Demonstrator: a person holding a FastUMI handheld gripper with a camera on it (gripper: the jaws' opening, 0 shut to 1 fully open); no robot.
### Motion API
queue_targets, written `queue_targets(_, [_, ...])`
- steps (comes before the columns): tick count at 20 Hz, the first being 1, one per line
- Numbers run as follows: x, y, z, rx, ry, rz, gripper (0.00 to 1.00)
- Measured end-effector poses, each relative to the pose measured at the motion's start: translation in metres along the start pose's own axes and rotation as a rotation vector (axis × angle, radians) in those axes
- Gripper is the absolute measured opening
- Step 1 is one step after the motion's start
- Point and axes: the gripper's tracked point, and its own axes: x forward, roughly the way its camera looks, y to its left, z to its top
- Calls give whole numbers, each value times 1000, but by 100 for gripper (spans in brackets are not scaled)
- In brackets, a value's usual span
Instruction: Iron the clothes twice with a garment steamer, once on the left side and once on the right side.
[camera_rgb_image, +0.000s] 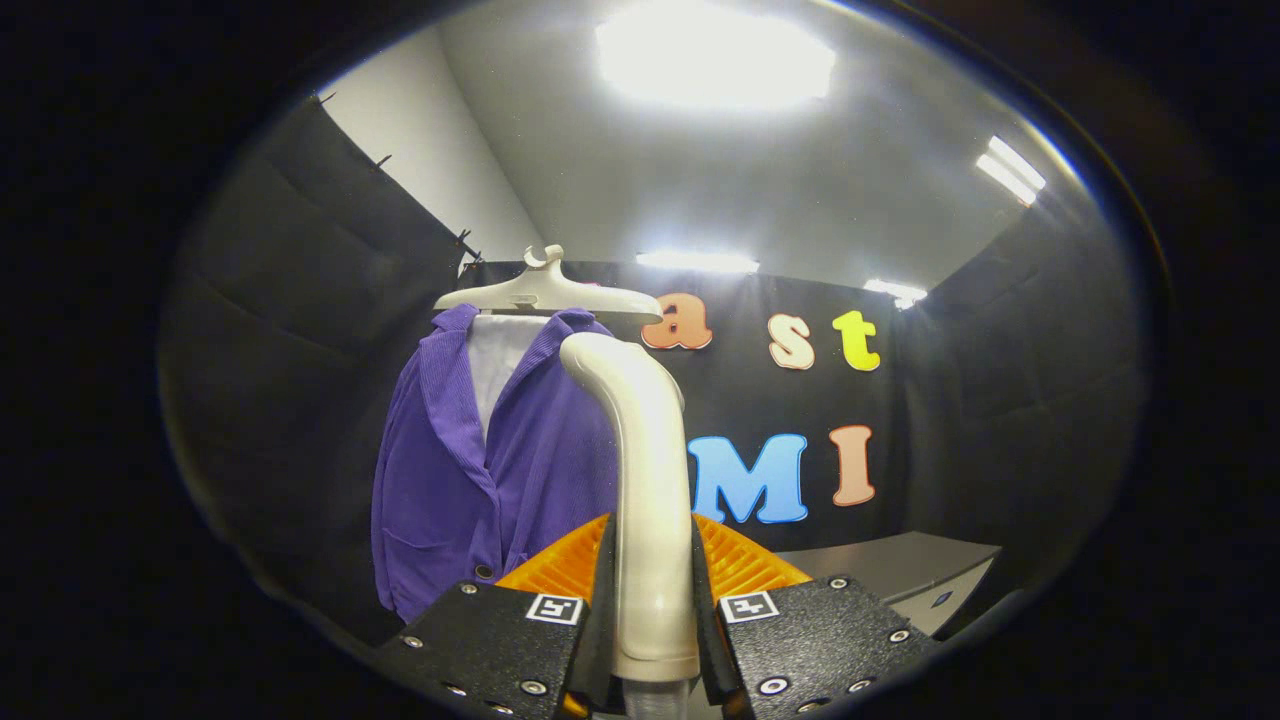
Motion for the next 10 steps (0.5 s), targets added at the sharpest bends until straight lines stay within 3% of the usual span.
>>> queue_targets(5, [30, 24, 9, -159, -33, -46, 36])
queue_targets(10, [55, 52, -5, -175, 18, -11, 36])
